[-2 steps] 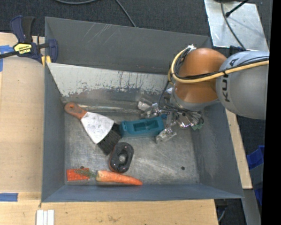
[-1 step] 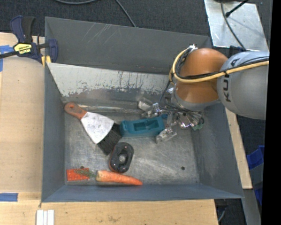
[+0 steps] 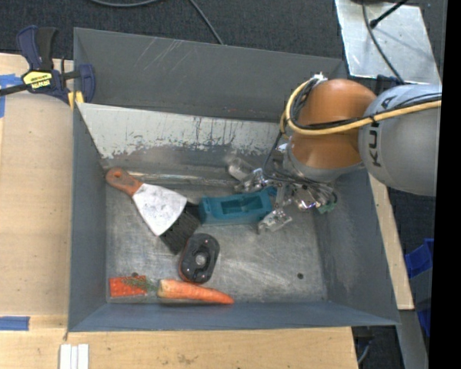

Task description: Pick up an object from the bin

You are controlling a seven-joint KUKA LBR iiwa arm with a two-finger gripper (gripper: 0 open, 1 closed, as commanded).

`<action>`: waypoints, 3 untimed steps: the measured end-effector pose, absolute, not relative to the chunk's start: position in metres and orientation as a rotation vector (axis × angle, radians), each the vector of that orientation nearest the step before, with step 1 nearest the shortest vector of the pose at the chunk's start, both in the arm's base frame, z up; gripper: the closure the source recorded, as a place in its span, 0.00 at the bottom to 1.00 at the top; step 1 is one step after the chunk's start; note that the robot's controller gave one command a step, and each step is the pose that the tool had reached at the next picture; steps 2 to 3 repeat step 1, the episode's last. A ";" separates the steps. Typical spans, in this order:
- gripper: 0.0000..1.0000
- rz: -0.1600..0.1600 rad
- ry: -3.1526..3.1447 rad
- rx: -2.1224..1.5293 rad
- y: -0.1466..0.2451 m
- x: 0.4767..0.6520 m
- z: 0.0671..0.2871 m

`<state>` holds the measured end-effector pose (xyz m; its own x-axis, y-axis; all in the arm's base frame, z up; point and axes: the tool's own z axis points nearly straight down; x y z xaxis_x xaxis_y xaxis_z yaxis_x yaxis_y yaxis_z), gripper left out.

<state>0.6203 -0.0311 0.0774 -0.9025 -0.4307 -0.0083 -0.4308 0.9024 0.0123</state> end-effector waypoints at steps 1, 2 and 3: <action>1.00 0.020 3.057 -0.690 -0.033 0.620 0.077; 1.00 0.020 3.057 -0.690 -0.033 0.620 0.077; 1.00 0.020 3.057 -0.690 -0.033 0.620 0.077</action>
Offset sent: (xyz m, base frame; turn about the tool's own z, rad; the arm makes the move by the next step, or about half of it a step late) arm 0.0034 0.0056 -0.0074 0.0215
